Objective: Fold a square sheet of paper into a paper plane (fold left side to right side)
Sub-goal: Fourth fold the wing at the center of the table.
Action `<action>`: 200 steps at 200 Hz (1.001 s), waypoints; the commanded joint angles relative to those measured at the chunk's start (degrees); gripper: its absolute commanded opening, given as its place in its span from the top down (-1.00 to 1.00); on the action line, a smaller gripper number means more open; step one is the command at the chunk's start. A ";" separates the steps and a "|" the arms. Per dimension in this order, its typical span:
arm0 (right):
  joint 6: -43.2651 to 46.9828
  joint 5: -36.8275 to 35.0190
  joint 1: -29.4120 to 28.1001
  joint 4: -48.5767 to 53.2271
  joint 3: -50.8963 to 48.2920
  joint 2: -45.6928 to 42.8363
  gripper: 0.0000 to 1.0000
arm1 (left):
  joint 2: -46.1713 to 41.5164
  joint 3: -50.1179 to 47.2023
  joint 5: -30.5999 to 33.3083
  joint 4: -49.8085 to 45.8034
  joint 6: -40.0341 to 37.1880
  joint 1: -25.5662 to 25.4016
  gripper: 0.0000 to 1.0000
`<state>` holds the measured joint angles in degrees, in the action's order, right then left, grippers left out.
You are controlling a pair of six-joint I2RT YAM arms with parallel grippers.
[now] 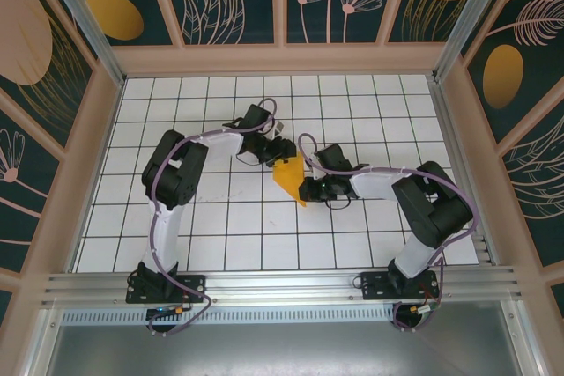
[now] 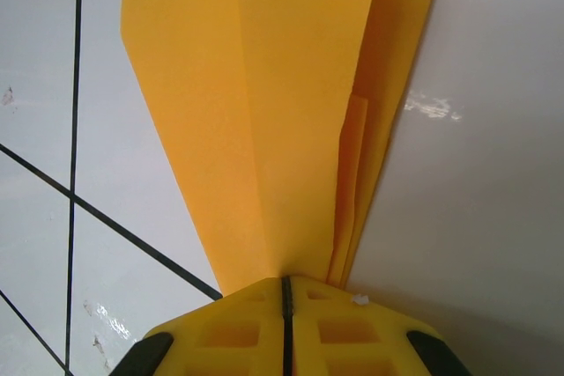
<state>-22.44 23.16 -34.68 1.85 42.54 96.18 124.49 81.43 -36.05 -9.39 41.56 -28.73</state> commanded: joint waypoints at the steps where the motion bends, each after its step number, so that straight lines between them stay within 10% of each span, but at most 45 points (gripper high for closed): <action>1: 1.17 -4.47 -0.78 10.22 -3.52 4.19 0.79 | 3.02 2.57 7.93 -0.02 -4.30 4.70 0.06; 101: 1.07 -6.45 -0.79 11.13 -3.37 3.84 0.80 | -12.78 -5.73 5.79 1.83 -6.14 5.48 0.09; 200: 0.90 -7.07 -0.86 11.32 -3.08 3.42 0.83 | -13.91 -20.47 2.40 15.93 6.41 -7.98 0.19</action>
<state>-22.46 22.48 -34.94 1.91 42.61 96.05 108.60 60.71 -32.49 1.61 44.34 -36.32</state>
